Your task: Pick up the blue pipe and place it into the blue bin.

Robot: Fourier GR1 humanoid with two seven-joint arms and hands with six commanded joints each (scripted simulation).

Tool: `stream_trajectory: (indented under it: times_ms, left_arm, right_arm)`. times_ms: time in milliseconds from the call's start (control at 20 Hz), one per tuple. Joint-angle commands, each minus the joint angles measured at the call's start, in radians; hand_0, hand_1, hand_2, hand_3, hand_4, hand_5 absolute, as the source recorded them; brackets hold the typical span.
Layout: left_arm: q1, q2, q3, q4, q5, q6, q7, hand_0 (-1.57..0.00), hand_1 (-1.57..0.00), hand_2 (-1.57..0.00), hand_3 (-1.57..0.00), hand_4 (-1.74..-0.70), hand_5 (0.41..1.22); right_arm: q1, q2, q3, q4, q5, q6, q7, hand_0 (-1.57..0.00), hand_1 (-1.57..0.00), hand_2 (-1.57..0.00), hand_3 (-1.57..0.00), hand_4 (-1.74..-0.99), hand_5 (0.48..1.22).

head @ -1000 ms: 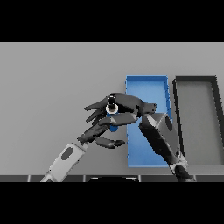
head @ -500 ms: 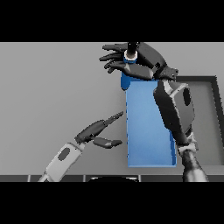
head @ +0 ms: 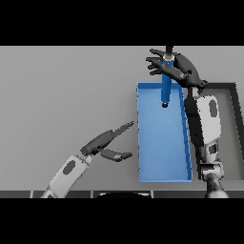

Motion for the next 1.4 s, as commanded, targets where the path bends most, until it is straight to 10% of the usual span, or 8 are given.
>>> stream_trajectory:
  times_ms: [0, 250, 400, 500, 600, 750, 950, 1350]
  left_arm:
    - [0.001, 0.004, 0.004, -0.004, 0.003, 0.0, 0.008, 0.0, 0.0, 0.0, 0.0, -0.87, 0.483]
    - [0.014, -0.01, -0.008, 0.004, -0.003, 0.004, 0.003, 0.0, 0.0, 0.0, 0.0, -0.88, 0.479]
    - [0.005, -0.001, 0.001, 0.002, 0.001, 0.002, 0.011, 0.0, 0.0, 0.0, 0.0, -0.88, 0.476]
    - [0.001, -0.006, 0.001, 0.007, 0.003, 0.002, 0.006, 0.0, 0.0, 0.0, 0.0, -0.88, 0.481]
    - [-0.012, -0.016, -0.003, 0.011, -0.001, 0.004, 0.019, 0.0, 0.0, 0.0, 0.0, -0.89, 0.486]
    - [0.001, -0.013, -0.006, 0.015, -0.009, 0.008, 0.02, 0.0, 0.0, 0.0, 0.0, -0.88, 0.495]
    - [-0.002, -0.01, 0.003, 0.018, 0.0, 0.004, -0.005, 0.0, 0.0, 0.0, 0.0, -0.88, 0.495]
    - [-0.01, -0.019, -0.001, 0.029, -0.009, 0.01, 0.003, 0.0, 0.0, 0.0, 0.0, -0.88, 0.478]
  right_arm:
    - [0.025, -0.001, 0.006, 0.001, 0.017, -0.011, 0.017, -1.57, -1.57, -1.57, -1.57, -1.499, 1.221]
    - [0.172, -0.011, 0.047, -0.026, 0.073, -0.103, 0.112, -1.57, -1.57, -1.57, -1.57, -1.499, 1.221]
    - [0.2, -0.088, 0.158, 0.044, 0.025, -0.143, 0.112, -1.57, -1.57, -1.57, -0.82, -1.617, 1.221]
    - [0.224, -0.133, 0.263, 0.061, -0.015, -0.17, 0.112, -1.57, -1.57, -1.57, -0.62, -1.662, 1.221]
    - [0.212, -0.188, 0.382, 0.122, -0.098, -0.229, 0.112, -1.57, -1.51, -1.45, -0.96, -1.573, 1.188]
    - [0.174, -0.265, 0.592, 0.199, -0.334, -0.316, 0.113, -0.8, -0.77, -0.74, -0.49, -1.385, 1.114]
    - [0.113, -0.354, 0.781, 0.158, -0.444, -0.268, 0.113, -0.33, -0.32, -0.3, -0.2, -1.23, 1.056]
    - [0.095, -0.372, 0.865, 0.143, -0.314, -0.22, 0.07, -0.19, -0.09, -0.05, -0.03, -1.131, 0.809]
